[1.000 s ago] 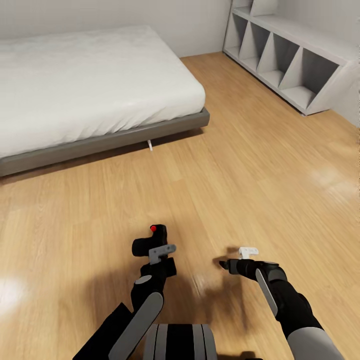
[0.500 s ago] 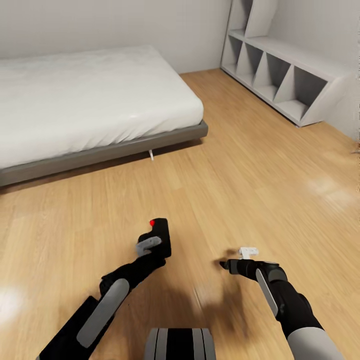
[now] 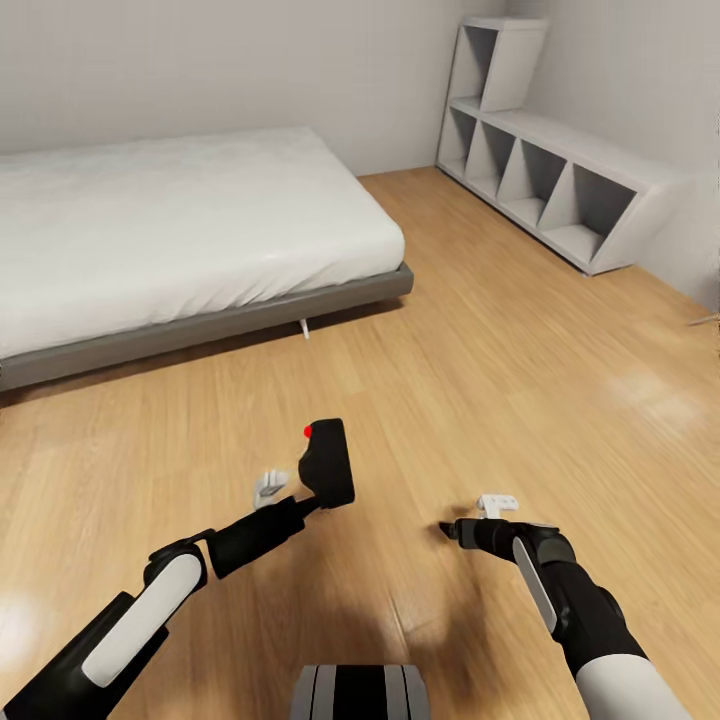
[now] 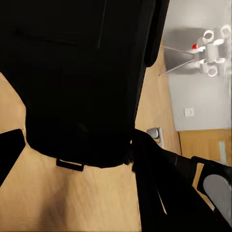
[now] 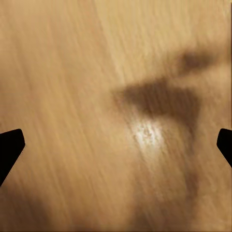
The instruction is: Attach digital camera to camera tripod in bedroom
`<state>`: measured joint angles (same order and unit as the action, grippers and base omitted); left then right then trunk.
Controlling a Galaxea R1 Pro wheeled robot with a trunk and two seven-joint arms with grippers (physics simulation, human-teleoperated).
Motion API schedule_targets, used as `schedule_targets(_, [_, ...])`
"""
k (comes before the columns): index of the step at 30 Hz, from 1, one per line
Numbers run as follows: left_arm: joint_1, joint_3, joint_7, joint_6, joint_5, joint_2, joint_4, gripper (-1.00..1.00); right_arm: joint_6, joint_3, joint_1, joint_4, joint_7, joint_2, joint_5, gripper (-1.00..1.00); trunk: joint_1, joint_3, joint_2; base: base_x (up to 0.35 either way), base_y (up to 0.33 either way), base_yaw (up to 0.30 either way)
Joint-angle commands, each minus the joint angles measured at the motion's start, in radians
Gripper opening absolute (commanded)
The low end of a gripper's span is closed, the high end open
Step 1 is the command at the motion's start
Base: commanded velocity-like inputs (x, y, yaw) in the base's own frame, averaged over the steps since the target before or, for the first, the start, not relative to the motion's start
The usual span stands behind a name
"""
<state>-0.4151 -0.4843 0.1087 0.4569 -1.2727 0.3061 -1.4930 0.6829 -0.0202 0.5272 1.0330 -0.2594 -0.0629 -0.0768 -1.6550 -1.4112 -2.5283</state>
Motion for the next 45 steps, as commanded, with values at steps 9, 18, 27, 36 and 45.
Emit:
schedule_targets(9, [-0.001,0.000,0.023,0.003,-0.003,0.003,0.000,-1.00,0.004,-0.001,0.000,0.001,0.000,0.000,-0.009,1.00,0.004,0.034,0.002,0.000,0.000,0.000])
schedule_targets(18, [-0.001,0.000,0.022,0.003,-0.002,0.004,0.002,-1.00,0.006,-0.001,0.000,0.001,0.000,0.000,-0.009,1.00,0.008,0.069,0.004,0.000,0.000,0.000])
schedule_targets(27, [-0.001,0.000,0.014,0.004,-0.002,0.002,0.012,-1.00,0.019,-0.001,0.001,0.001,0.000,0.000,-0.008,1.00,0.012,0.104,0.006,0.000,0.000,0.000])
schedule_targets(36, [-0.001,0.000,-0.007,0.008,-0.004,-0.002,0.031,-1.00,0.030,-0.003,0.001,0.000,0.000,0.001,-0.009,1.00,0.016,0.139,0.008,0.000,0.000,0.000])
schedule_targets(45, [-0.001,0.003,-0.300,0.016,-0.003,-0.009,0.034,-1.00,0.030,-0.003,0.001,0.000,0.000,0.001,-0.009,1.00,0.020,0.173,0.010,0.000,0.000,0.000])
